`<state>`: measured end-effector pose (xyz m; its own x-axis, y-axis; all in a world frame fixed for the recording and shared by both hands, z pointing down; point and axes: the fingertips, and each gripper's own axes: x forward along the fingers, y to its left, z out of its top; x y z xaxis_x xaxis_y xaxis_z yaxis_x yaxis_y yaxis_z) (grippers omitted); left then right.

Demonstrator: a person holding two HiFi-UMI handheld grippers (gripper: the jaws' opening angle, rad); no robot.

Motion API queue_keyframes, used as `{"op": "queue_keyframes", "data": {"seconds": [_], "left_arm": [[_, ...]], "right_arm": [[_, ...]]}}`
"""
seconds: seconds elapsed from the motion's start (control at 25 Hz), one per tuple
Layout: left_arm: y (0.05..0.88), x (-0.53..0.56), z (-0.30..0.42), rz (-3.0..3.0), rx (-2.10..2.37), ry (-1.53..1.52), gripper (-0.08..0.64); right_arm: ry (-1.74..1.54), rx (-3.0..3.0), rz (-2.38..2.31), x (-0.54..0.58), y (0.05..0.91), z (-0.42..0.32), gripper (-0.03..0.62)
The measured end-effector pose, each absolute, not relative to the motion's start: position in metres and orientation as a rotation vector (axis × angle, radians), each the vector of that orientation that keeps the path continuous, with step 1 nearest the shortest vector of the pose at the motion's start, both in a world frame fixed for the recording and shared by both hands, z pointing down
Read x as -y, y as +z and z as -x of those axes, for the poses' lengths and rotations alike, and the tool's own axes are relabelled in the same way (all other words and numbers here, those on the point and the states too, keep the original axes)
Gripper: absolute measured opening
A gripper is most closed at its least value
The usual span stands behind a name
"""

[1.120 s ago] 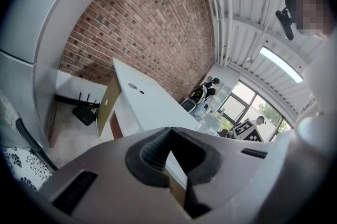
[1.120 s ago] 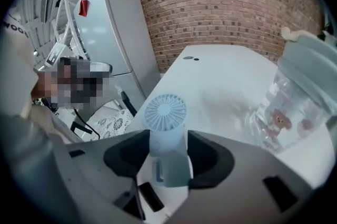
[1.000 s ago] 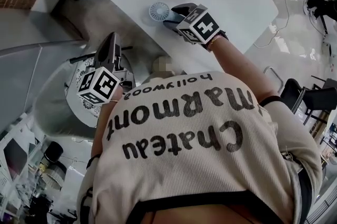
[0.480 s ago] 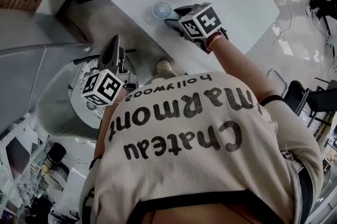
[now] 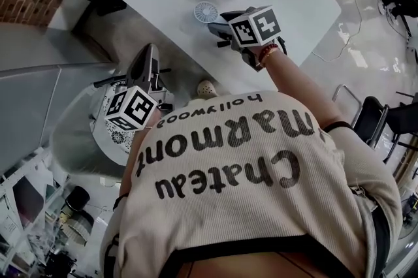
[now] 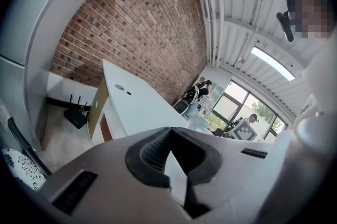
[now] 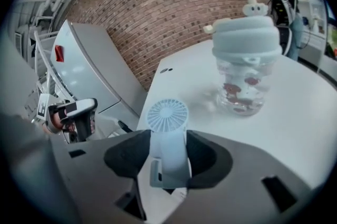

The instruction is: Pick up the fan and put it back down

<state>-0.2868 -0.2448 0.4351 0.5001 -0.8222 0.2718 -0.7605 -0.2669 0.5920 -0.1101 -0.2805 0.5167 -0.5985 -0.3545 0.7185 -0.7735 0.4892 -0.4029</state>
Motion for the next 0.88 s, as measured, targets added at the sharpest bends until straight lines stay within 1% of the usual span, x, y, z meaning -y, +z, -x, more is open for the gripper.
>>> {"op": "queue_keyframes", "data": {"seconds": [0.2,0.4,0.88], "left_arm": [[0.419,0.246,0.262,-2.118,1.241,-0.141,0.000],[0.410,0.244,0.232,-2.182,1.188,-0.098,0.000],[0.390,0.251,0.173,-2.274,1.086,-0.093,0.000]], "right_arm": [[1.117,2.217,-1.023,0.272,0.500,0.092,0.216],[1.203,2.273,-1.119,0.264,0.481,0.070,0.216],[1.153,2.490,-1.277,0.252,0.413,0.025,0.216]]}}
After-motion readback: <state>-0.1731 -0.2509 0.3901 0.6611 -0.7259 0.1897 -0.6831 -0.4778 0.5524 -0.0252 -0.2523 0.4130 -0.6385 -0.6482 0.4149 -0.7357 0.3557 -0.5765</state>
